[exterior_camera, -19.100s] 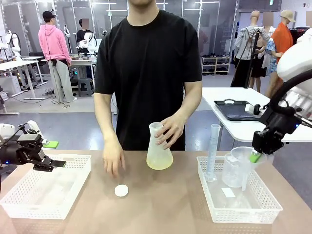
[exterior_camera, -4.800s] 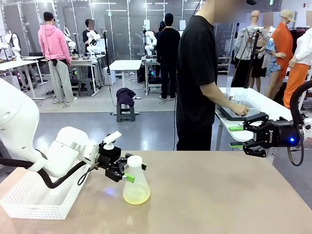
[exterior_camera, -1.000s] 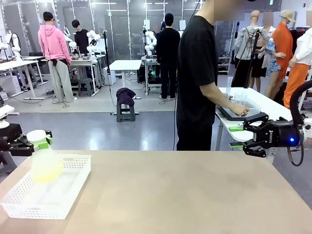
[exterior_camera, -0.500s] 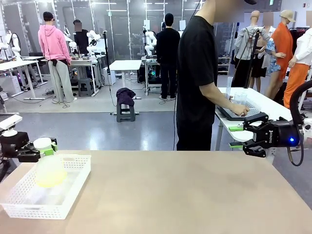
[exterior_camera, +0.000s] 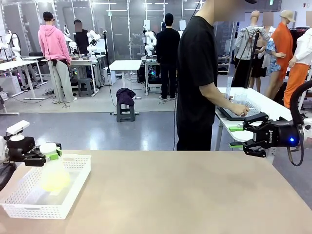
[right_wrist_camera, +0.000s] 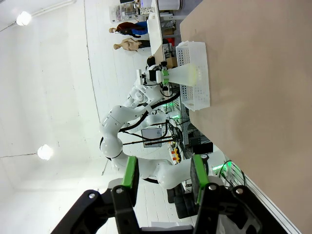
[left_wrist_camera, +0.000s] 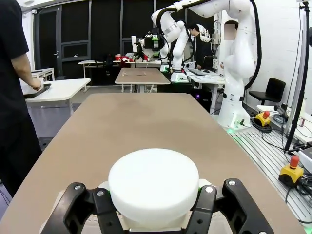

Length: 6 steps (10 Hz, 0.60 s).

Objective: Prepare the solutions needed for the experiment.
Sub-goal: When the human places the Big flask in the center of the table, pick up the Big flask and place it in the left Organizing basket.

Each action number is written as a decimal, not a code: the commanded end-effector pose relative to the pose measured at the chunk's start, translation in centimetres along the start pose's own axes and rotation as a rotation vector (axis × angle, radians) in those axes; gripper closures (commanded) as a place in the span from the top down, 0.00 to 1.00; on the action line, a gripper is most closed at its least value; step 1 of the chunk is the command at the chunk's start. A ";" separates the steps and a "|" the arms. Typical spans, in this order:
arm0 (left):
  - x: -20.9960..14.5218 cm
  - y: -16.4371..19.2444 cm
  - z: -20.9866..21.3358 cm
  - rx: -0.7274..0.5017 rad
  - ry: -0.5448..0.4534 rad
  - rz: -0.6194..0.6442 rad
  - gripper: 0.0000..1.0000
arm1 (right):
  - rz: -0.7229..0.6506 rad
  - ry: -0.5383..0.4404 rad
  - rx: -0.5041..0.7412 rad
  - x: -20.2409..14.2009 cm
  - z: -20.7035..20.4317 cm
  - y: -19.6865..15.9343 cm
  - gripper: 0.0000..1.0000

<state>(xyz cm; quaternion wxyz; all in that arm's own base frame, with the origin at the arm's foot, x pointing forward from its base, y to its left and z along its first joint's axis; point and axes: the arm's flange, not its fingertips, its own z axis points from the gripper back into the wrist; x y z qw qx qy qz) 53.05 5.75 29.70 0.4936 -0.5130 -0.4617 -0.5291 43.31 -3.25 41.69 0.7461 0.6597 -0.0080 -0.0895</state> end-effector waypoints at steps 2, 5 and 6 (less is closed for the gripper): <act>-0.7 1.0 -0.3 -0.005 0.021 -0.032 0.00 | 0.001 0.002 0.006 0.0 0.0 0.1 0.55; -1.6 1.4 -0.6 -0.013 0.024 -0.047 0.00 | 0.001 0.002 0.006 0.0 0.0 0.1 0.55; -1.9 1.5 -0.5 -0.014 0.023 -0.044 0.00 | 0.001 0.002 0.006 0.0 0.0 0.1 0.55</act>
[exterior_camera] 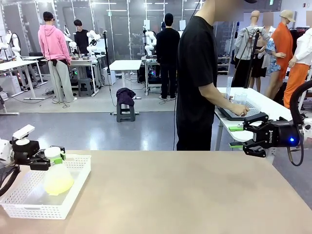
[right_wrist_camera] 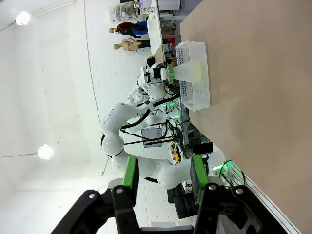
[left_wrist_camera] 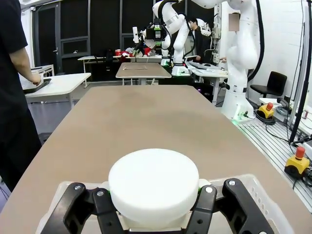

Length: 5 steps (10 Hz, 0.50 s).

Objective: Prepare the solutions needed for the experiment.
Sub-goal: When the human places the Big flask in the center of the table, pick up the Big flask and place it in the left Organizing basket.

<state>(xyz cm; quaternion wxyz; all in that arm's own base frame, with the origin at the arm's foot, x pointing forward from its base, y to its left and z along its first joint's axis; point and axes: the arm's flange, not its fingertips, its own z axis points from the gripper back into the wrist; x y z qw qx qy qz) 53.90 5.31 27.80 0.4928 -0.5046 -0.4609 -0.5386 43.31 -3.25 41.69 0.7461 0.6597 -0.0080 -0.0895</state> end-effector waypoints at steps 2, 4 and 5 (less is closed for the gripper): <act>-0.3 0.7 0.1 -0.015 0.004 -0.040 0.00 | 0.001 0.002 0.006 0.0 0.0 0.1 0.55; -0.6 0.6 0.1 -0.017 0.021 -0.053 0.00 | 0.001 0.002 0.006 0.0 0.0 0.1 0.55; -0.6 0.6 0.1 -0.023 0.019 -0.028 0.36 | 0.001 0.002 0.006 0.0 0.0 0.1 0.55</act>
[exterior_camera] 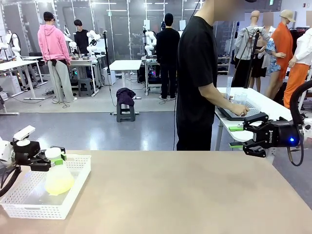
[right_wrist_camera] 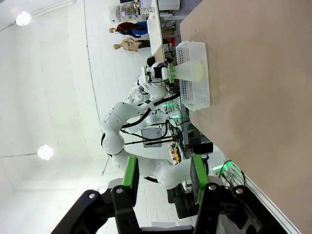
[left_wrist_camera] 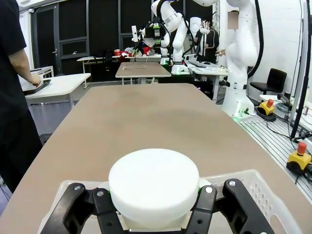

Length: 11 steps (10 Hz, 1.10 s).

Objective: Prepare the solutions needed for the experiment.
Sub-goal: When the human places the Big flask in the center of the table, pick up the Big flask and place it in the left Organizing basket.

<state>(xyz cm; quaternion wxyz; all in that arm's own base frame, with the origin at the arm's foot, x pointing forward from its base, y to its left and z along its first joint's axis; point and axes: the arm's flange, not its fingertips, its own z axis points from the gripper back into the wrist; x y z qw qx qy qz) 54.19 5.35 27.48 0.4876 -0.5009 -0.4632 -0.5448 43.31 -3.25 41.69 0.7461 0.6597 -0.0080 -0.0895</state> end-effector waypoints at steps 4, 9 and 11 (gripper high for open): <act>-0.5 0.2 0.2 -0.032 0.013 -0.017 0.58 | 0.001 0.002 0.006 0.0 0.0 0.1 0.55; -0.2 0.0 0.1 -0.010 0.007 0.003 0.87 | 0.001 0.002 0.006 0.0 0.0 0.1 0.55; -0.2 0.0 0.1 -0.010 0.007 0.003 0.87 | 0.001 0.002 0.006 0.0 0.0 0.1 0.55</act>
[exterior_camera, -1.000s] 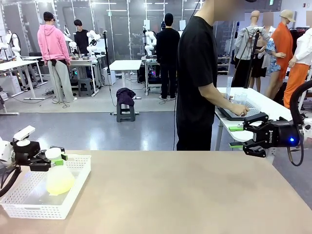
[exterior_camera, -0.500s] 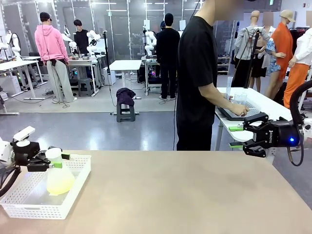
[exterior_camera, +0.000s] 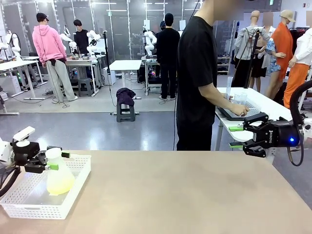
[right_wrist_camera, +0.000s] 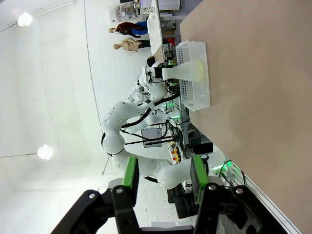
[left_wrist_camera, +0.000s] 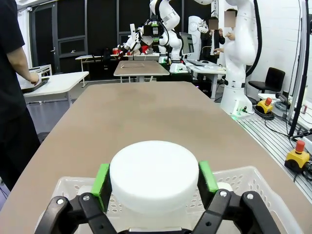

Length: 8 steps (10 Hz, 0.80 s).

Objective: Prepare the solutions needed for the experiment.
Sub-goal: When the human places the Big flask in the center of the table, pick up the Big flask and place it in the left Organizing basket.

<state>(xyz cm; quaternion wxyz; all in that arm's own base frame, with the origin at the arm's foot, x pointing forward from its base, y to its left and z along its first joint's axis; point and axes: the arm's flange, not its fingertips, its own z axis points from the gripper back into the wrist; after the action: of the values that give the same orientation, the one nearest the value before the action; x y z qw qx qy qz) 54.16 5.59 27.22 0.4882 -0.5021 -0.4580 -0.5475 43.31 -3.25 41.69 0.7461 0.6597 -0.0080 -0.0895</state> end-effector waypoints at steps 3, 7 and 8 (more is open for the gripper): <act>0.1 0.0 -0.1 -0.001 0.000 -0.002 0.87 | 0.001 0.002 0.006 0.0 0.0 0.1 0.55; 0.6 -0.5 2.8 0.070 0.009 -0.009 0.87 | 0.001 0.002 0.006 0.0 0.0 0.1 0.55; 0.6 -1.0 4.0 0.080 0.019 -0.007 0.87 | 0.001 0.002 0.006 0.0 0.0 0.1 0.55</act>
<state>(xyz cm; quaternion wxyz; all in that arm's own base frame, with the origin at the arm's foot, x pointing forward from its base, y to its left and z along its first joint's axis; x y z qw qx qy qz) 53.81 8.66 27.45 0.5050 -0.4859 -0.4702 -0.5365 43.31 -3.25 41.69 0.7461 0.6597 -0.0081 -0.0895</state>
